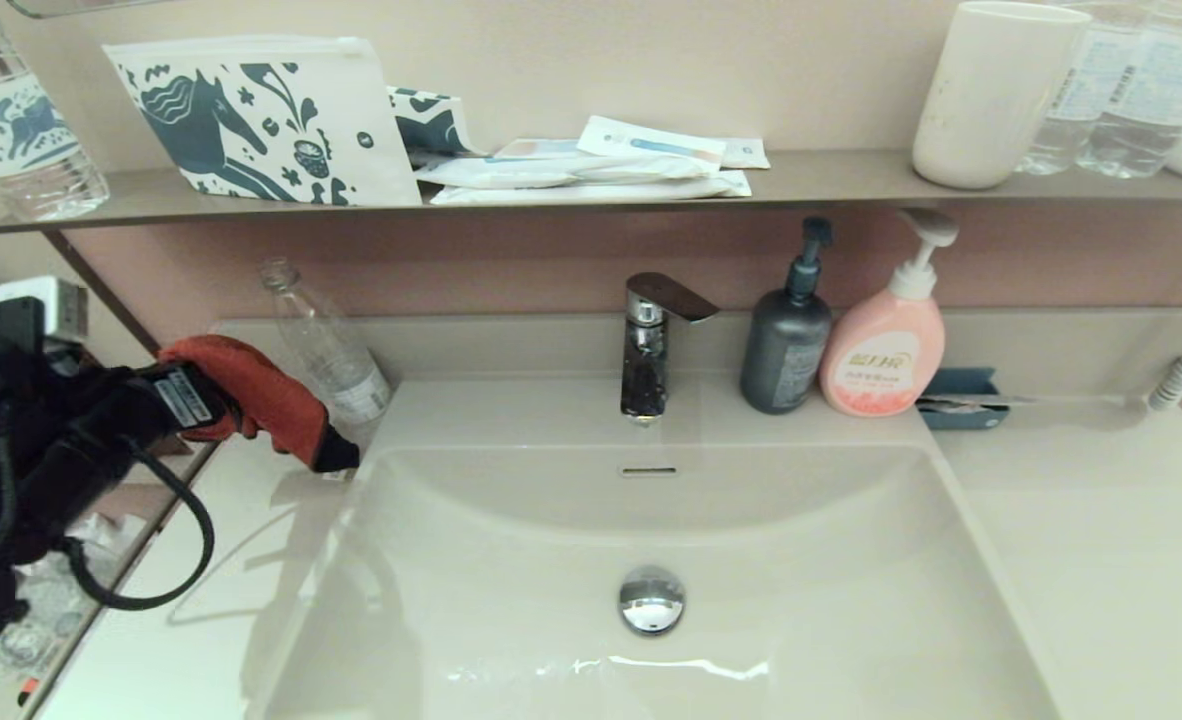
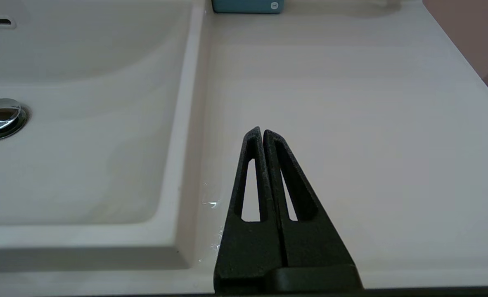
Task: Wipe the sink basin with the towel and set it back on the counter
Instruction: Wipe the sink
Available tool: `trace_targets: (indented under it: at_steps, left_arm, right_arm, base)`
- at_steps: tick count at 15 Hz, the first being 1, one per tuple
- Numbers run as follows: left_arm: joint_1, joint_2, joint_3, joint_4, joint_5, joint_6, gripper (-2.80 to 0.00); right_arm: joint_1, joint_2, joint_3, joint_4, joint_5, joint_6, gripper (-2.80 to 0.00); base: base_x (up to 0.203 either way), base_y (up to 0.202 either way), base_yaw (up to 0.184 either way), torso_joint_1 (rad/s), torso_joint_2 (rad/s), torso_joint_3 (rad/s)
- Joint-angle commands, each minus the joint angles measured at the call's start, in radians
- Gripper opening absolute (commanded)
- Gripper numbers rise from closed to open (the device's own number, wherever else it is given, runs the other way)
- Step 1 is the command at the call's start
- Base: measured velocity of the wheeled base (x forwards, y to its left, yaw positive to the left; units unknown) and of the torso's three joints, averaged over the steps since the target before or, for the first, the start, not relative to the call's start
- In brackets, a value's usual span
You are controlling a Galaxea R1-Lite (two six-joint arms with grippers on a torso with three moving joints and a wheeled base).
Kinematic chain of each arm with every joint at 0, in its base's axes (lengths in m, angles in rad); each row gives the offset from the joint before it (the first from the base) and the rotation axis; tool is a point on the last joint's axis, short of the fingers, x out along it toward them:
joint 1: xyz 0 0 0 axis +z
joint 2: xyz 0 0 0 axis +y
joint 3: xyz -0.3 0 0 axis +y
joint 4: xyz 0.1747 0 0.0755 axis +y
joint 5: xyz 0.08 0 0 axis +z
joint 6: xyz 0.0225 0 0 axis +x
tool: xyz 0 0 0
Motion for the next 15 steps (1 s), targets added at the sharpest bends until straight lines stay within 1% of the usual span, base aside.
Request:
trace_targets:
  at_steps: [1,3,5,7,8,10,12,13,15]
  left_arm:
    - [0.011,0.166,-0.006,-0.104,-0.007,0.011,-2.80]
    - [0.058,0.208,-0.007,-0.133,-0.064,0.032,-2.80]
    - [0.085,0.246,-0.007,-0.139,-0.094,0.033,-2.80]
    - [0.111,0.294,0.007,-0.185,-0.148,0.030,-2.80]
    - [0.118,0.328,0.022,-0.223,-0.167,0.030,-2.80]
    - [0.120,0.411,0.032,-0.340,-0.178,0.032,-2.80]
    - [0.119,0.499,0.018,-0.448,-0.193,0.036,-2.80]
    - [0.121,0.516,-0.001,-0.465,-0.227,0.037,-2.80]
    - [0.121,0.526,-0.041,-0.462,-0.247,0.037,-2.80]
  right_arm:
    - [0.000,0.001,0.000,0.000,0.000,0.000,-2.80]
    - [0.000,0.001,0.000,0.000,0.000,0.000,-2.80]
    - [0.000,0.001,0.000,0.000,0.000,0.000,-2.80]
    - [0.000,0.001,0.000,0.000,0.000,0.000,-2.80]
    - [0.000,0.001,0.000,0.000,0.000,0.000,-2.80]
    - [0.000,0.001,0.000,0.000,0.000,0.000,-2.80]
    - [0.000,0.001,0.000,0.000,0.000,0.000,-2.80]
    - [0.000,0.001,0.000,0.000,0.000,0.000,-2.80]
    - [0.000,0.001,0.000,0.000,0.000,0.000,-2.80]
  base:
    - [0.000,0.000,0.000,0.000,0.00,0.000]
    - [0.000,0.000,0.000,0.000,0.00,0.000]
    - [0.000,0.000,0.000,0.000,0.00,0.000]
    - [0.000,0.000,0.000,0.000,0.00,0.000]
    - [0.000,0.000,0.000,0.000,0.00,0.000]
    - [0.000,0.000,0.000,0.000,0.00,0.000]
    - [0.000,0.000,0.000,0.000,0.00,0.000]
    - [0.000,0.000,0.000,0.000,0.00,0.000]
    - [0.000,0.000,0.000,0.000,0.00,0.000]
